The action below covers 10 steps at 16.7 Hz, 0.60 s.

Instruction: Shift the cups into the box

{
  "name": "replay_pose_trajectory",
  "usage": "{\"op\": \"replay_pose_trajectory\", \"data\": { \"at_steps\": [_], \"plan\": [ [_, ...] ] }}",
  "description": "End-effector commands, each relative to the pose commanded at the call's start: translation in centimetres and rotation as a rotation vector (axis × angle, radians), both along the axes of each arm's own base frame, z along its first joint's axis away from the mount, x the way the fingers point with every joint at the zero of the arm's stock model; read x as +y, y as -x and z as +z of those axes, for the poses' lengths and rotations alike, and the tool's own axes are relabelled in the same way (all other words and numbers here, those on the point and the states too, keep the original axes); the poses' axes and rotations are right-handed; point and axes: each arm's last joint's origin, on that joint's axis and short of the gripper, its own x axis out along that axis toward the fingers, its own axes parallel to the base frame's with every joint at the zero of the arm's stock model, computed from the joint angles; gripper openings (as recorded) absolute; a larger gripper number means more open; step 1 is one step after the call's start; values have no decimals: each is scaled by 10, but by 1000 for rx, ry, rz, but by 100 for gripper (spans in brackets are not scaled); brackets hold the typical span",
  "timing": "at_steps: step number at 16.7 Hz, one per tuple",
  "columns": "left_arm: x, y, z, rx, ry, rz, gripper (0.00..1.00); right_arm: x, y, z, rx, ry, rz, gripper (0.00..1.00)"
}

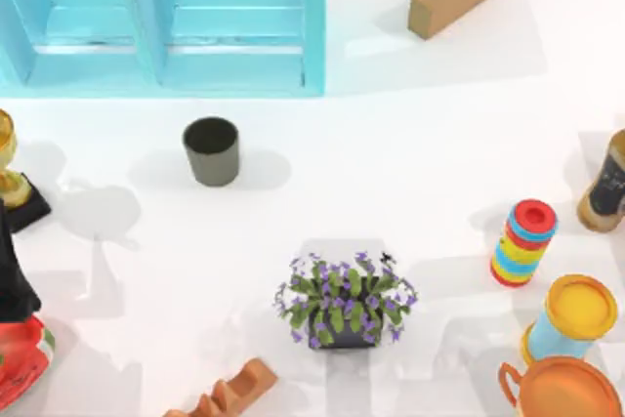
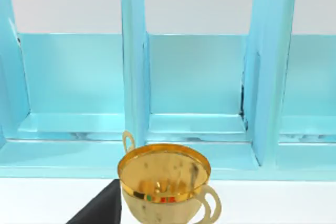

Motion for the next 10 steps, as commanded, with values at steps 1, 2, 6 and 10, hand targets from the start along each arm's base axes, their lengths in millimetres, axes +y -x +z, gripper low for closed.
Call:
{"op": "replay_pose_trajectory", "data": {
  "at_steps": [1, 2, 6, 10],
  "plan": [
    [0, 0, 0, 0, 0, 0, 100, -1, 4, 0, 4, -5, -5, 0],
    [0, 0, 0, 0, 0, 0, 100, -2, 6, -1, 4, -6, -6, 0],
    [0, 0, 0, 0, 0, 0, 100, -1, 4, -2, 4, -6, -3, 0],
    [0, 0, 0, 0, 0, 0, 100, -7, 3, -29, -4, 0, 0, 0]
  ]
}}
